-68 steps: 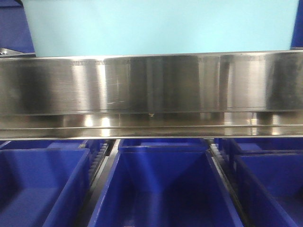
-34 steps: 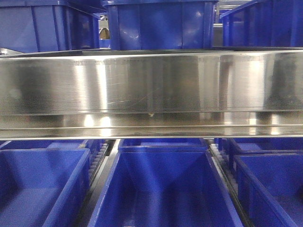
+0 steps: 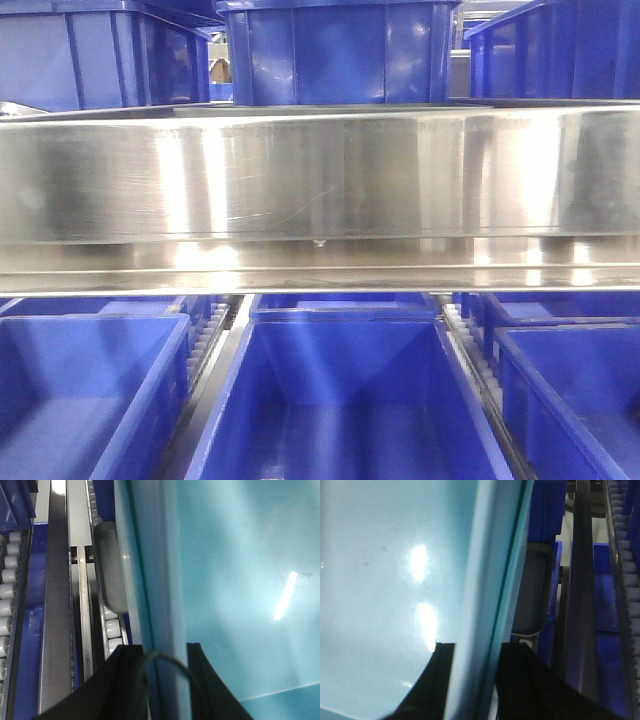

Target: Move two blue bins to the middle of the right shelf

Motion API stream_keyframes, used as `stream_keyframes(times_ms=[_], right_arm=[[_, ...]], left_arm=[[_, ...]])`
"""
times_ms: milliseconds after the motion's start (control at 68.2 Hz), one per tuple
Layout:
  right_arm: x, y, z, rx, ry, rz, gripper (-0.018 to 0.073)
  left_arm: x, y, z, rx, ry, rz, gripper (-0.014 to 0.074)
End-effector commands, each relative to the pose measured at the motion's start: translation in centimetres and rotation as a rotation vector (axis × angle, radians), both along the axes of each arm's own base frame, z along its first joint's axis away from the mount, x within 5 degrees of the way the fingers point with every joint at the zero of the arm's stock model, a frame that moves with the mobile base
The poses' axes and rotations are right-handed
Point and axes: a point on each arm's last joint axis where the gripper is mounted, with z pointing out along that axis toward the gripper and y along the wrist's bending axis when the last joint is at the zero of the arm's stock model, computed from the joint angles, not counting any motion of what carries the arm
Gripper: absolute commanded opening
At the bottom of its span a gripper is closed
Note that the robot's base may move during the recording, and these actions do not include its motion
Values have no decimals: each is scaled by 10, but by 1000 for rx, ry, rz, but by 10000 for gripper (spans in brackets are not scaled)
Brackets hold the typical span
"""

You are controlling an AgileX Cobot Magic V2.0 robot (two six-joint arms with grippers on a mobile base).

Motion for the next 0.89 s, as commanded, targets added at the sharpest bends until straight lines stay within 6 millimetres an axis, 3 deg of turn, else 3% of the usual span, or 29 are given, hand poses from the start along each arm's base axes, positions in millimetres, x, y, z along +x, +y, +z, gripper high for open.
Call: stream_keyframes(times_ms=[0, 880], right_arm=[[-1, -5, 16, 12, -125, -26, -155], [-2, -5, 16, 11, -123, -26, -155]], left_arm=[[-8, 3, 14, -48, -67, -18, -111], [-7, 2, 16, -57, -85, -19, -111]])
